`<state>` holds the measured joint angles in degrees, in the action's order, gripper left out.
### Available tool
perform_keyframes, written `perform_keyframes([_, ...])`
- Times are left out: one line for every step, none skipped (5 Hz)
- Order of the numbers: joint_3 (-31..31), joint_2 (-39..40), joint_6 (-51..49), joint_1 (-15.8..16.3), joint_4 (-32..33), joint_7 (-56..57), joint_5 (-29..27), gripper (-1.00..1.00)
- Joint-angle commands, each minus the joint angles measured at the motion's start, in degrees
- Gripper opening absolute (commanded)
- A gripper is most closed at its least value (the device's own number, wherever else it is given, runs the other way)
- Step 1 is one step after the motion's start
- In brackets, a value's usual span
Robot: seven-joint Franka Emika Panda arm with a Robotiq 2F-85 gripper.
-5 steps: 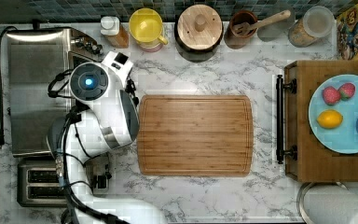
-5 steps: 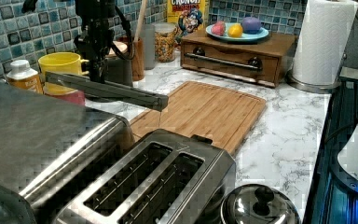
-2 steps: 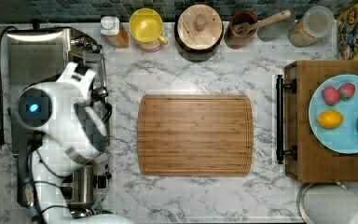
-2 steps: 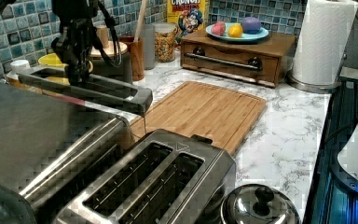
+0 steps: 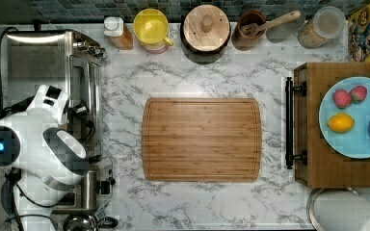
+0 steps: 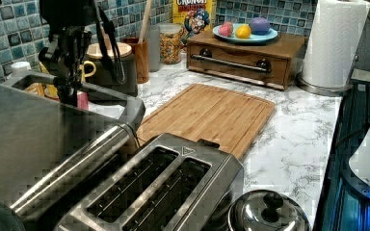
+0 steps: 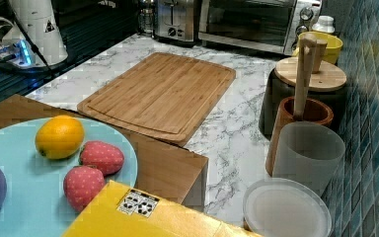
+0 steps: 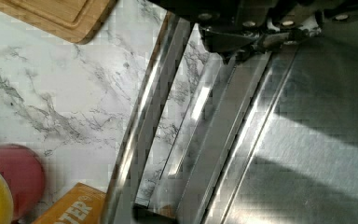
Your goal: Close the oven.
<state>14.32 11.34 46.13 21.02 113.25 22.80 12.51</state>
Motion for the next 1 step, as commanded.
perform_keyframes([-1.85, -21.52, 11.29, -0.23, 7.68, 12.73, -28.89, -1.0])
